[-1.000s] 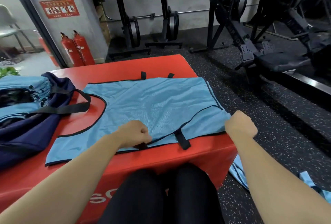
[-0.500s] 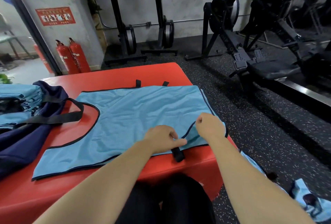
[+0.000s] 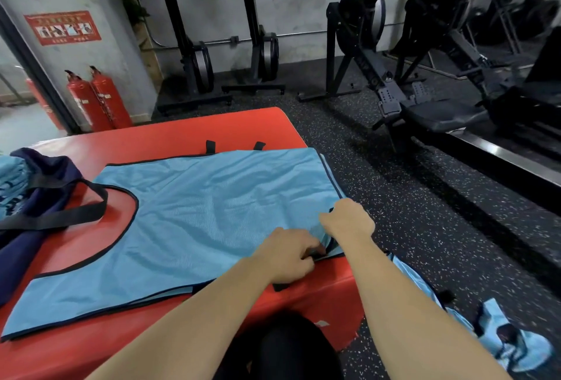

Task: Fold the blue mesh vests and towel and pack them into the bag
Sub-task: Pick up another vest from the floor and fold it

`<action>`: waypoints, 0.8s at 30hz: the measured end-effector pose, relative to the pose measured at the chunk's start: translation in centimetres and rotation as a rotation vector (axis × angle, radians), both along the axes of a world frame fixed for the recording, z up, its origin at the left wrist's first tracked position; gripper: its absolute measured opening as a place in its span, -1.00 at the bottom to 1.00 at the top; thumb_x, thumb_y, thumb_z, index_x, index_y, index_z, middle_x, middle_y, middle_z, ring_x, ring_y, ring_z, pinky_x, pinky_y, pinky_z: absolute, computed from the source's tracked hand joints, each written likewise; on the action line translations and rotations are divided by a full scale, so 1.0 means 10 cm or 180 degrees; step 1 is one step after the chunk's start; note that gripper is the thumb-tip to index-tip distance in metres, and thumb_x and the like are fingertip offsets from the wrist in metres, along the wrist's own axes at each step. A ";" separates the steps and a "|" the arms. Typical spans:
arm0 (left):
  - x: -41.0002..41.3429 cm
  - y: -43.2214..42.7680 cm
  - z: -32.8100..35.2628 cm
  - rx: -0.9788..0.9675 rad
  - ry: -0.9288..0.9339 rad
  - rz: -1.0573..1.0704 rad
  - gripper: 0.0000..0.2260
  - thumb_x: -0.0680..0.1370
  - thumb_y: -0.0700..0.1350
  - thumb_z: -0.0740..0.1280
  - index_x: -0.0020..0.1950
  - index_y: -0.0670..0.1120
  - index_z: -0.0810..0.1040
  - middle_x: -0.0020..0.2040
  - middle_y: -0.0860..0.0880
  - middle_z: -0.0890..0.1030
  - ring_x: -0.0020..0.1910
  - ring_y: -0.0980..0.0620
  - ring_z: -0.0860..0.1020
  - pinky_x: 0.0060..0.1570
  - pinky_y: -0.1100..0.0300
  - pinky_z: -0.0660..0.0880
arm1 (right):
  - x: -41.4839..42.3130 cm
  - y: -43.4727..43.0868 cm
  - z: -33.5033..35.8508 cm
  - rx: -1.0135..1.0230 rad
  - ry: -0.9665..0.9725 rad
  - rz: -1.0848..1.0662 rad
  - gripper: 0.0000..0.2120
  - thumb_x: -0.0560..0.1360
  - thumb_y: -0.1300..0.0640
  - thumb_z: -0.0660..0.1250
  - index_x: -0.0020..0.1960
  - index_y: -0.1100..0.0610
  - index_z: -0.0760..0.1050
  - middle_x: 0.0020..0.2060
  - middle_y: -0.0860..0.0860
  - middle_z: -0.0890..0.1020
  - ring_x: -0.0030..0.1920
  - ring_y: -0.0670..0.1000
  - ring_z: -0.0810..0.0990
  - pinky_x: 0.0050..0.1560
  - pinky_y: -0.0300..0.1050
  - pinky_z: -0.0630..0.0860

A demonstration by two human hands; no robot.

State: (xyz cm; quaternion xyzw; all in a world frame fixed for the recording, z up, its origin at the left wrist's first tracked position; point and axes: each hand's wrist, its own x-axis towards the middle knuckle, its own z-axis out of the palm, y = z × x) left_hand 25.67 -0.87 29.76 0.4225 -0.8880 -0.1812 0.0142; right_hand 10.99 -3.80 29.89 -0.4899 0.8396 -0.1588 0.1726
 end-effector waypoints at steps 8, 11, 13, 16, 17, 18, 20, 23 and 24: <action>-0.01 0.01 -0.04 -0.0105 0.0416 0.0067 -0.73 0.51 -0.14 0.30 0.18 0.08 0.57 -0.17 0.13 0.52 -0.09 0.09 0.53 -0.01 0.20 0.39 | -0.41 0.28 -0.06 -0.0365 -0.0853 -0.0984 -0.81 0.42 0.07 0.27 -0.16 0.18 0.57 -0.14 0.11 0.63 -0.17 0.15 0.53 -0.14 -0.11 0.38; -0.01 0.02 -0.10 0.0016 0.0376 0.0212 -0.79 0.51 -0.10 0.32 0.12 0.08 0.54 -0.16 0.12 0.58 -0.18 0.17 0.48 -0.05 0.26 0.38 | -0.46 0.35 -0.17 -0.0142 -0.0596 -0.0838 -0.82 0.43 0.08 0.26 -0.10 0.15 0.57 -0.09 0.09 0.63 -0.13 0.14 0.56 -0.14 -0.12 0.39; 0.01 0.00 -0.11 0.0071 0.0454 0.0305 -0.85 0.49 -0.04 0.36 0.05 0.08 0.56 -0.21 0.15 0.56 -0.19 0.18 0.48 -0.03 0.23 0.44 | -0.48 0.34 -0.17 -0.0120 -0.0469 -0.0754 -0.80 0.42 0.10 0.26 -0.04 0.14 0.58 -0.05 0.10 0.64 -0.07 0.14 0.60 -0.11 -0.10 0.42; 0.11 -0.05 -0.03 0.0196 0.0964 0.0720 -0.94 0.53 -0.07 0.34 -0.04 0.06 0.58 -0.19 0.13 0.58 -0.15 0.09 0.54 0.01 0.12 0.50 | -0.47 0.39 -0.13 -0.0033 -0.0285 -0.0715 -0.81 0.42 0.14 0.24 -0.01 0.13 0.54 0.04 0.11 0.63 -0.05 0.14 0.59 -0.02 -0.04 0.48; 0.18 -0.09 -0.02 0.0066 0.0985 0.0910 -0.91 0.55 -0.08 0.31 0.02 0.05 0.59 -0.07 0.11 0.60 -0.02 0.06 0.55 0.09 0.09 0.48 | -0.47 0.40 -0.11 -0.0023 -0.0139 -0.0697 -0.78 0.45 0.15 0.24 0.07 0.14 0.51 0.09 0.12 0.61 0.01 0.16 0.59 0.00 -0.03 0.47; 0.29 -0.13 -0.01 -0.0201 0.0768 0.1117 -0.84 0.58 -0.06 0.28 0.12 0.04 0.58 0.09 0.07 0.59 0.15 0.02 0.52 0.20 0.06 0.43 | -0.45 0.41 -0.09 -0.0076 0.0104 -0.0638 -0.74 0.48 0.14 0.24 0.16 0.16 0.46 0.14 0.13 0.58 0.10 0.17 0.57 0.01 -0.03 0.45; 0.54 -0.15 -0.03 -0.0594 -0.0034 0.1651 -0.66 0.62 0.06 0.19 0.40 0.10 0.40 0.42 0.01 0.36 0.44 -0.04 0.27 0.38 -0.05 0.24 | -0.36 0.41 -0.06 -0.0511 0.0803 -0.0430 -0.68 0.49 0.10 0.29 0.20 0.17 0.39 0.15 0.14 0.54 0.16 0.18 0.51 0.04 0.01 0.42; 0.99 -0.08 -0.12 -0.0330 -0.0657 0.2234 -0.47 0.64 0.24 0.00 0.59 0.17 -0.02 0.61 -0.05 -0.14 0.58 -0.10 -0.17 0.47 -0.25 -0.06 | 0.01 0.37 -0.10 -0.1364 0.1316 0.0555 -0.58 0.35 0.01 0.50 0.10 0.18 0.47 0.00 0.17 0.55 0.04 0.23 0.53 -0.01 0.08 0.45; 1.12 -0.05 -0.17 -0.0193 -0.0727 0.2362 -0.42 0.62 0.30 -0.06 0.59 0.19 -0.13 0.60 -0.04 -0.25 0.57 -0.10 -0.26 0.47 -0.30 -0.13 | 0.14 0.36 -0.15 -0.1248 0.1249 0.0993 -0.50 0.39 -0.07 0.48 0.19 0.20 0.46 0.09 0.21 0.53 0.14 0.25 0.51 0.09 0.13 0.44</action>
